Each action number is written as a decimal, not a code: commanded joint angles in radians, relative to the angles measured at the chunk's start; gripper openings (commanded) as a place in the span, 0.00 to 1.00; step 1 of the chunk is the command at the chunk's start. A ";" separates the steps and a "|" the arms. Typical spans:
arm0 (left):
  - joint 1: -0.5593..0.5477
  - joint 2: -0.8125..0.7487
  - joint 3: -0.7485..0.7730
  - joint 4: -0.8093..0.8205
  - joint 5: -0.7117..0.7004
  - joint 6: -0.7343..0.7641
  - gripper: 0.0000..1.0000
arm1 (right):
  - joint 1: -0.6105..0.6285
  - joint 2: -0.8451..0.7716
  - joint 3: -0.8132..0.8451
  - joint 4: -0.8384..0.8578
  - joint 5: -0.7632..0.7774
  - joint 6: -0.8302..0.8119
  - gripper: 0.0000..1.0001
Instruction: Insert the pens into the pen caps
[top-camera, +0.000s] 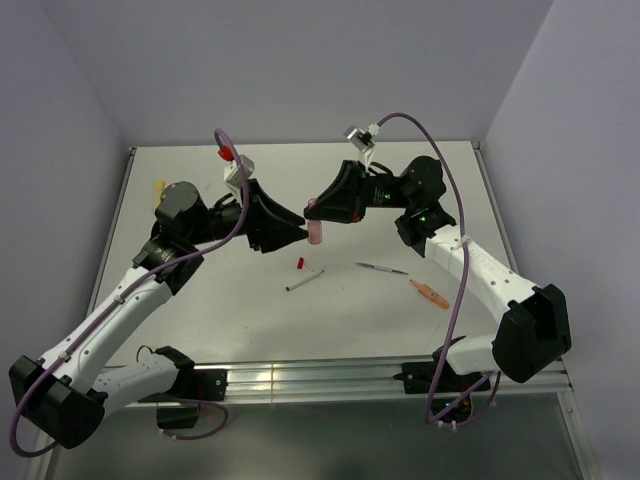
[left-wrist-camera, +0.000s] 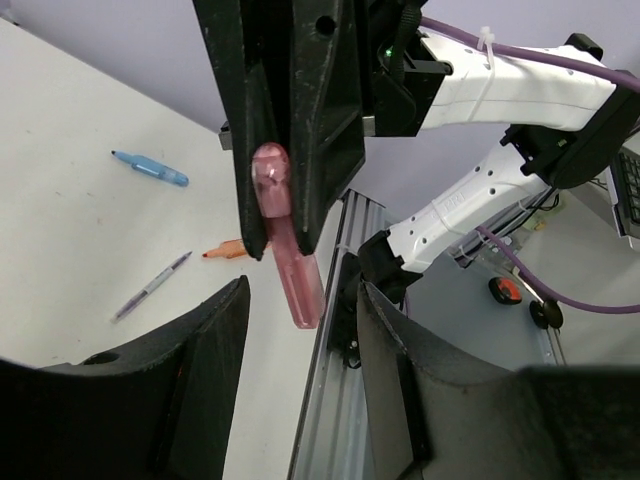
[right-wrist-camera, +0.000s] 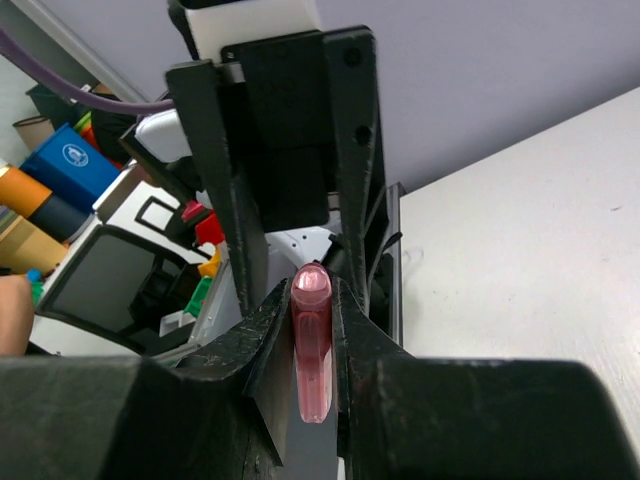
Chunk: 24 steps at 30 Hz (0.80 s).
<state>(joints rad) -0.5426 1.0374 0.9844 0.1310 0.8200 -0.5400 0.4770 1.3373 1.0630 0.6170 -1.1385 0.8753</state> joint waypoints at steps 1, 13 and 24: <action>0.001 0.013 -0.006 0.116 0.025 -0.067 0.52 | 0.003 -0.003 0.017 0.108 -0.001 0.053 0.00; -0.014 0.062 -0.036 0.305 0.010 -0.248 0.44 | 0.017 0.011 0.011 0.148 0.023 0.068 0.00; -0.004 0.067 -0.058 0.309 -0.024 -0.311 0.00 | 0.020 0.043 0.021 0.184 0.025 0.103 0.01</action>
<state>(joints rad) -0.5488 1.1122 0.9218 0.3977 0.8089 -0.8150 0.4881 1.3716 1.0626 0.7517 -1.1236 0.9611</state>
